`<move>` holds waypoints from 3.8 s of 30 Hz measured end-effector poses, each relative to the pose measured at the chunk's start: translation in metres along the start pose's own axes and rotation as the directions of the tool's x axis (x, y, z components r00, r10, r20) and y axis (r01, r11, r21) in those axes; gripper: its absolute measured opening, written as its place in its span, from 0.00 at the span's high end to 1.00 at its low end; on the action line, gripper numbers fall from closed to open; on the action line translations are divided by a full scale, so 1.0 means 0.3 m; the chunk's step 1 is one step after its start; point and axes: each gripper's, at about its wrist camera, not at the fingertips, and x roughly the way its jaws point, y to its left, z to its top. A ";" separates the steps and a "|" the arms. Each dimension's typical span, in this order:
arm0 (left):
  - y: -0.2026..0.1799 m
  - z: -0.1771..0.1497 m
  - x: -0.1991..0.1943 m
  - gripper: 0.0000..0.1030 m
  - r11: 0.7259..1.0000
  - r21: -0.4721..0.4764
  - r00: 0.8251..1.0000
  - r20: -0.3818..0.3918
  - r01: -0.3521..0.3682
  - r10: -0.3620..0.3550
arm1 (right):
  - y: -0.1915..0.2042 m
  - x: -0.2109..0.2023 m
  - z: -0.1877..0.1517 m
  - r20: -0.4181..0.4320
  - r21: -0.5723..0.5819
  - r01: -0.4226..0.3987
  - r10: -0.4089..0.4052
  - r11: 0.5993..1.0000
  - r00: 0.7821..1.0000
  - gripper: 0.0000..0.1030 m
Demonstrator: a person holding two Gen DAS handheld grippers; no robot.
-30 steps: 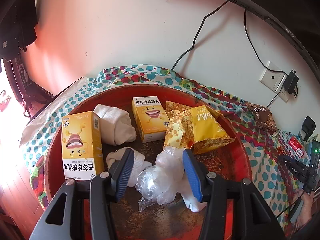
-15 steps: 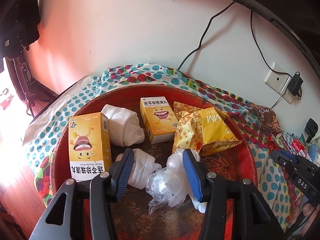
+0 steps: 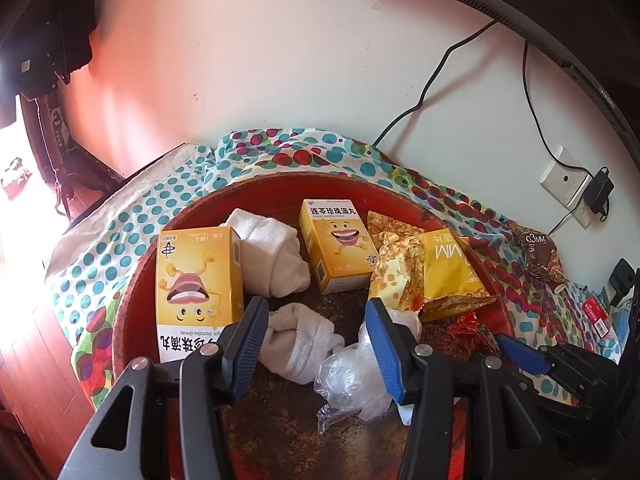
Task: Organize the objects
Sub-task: 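Lower the red chocolate bar into the red tray and open the right tool, then move the right tool to the small red box and grasp it, then grasp the brown chocolate-flavour bag with the left tool while the right tool holds the red box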
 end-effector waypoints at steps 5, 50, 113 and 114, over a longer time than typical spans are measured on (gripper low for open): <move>-0.006 -0.002 -0.004 0.50 1.000 0.006 1.000 0.009 0.002 -0.002 | 0.012 0.024 -0.003 -0.012 -0.004 -0.003 0.003 1.000 1.000 0.74; -0.503 -0.064 -0.006 0.49 0.860 0.420 0.957 -0.114 0.289 -0.265 | -1.168 0.020 -0.011 -0.062 0.004 0.249 -0.249 0.968 0.967 0.25; -1.261 0.035 0.536 0.48 0.889 0.453 0.986 -0.169 0.070 0.008 | -0.852 -0.200 -0.357 -0.029 0.104 0.192 -0.190 0.976 0.981 0.72; -1.250 0.025 0.522 0.48 0.891 0.449 0.985 -0.170 0.072 0.006 | -0.850 -0.199 -0.357 -0.030 0.102 0.196 -0.194 0.975 0.981 0.73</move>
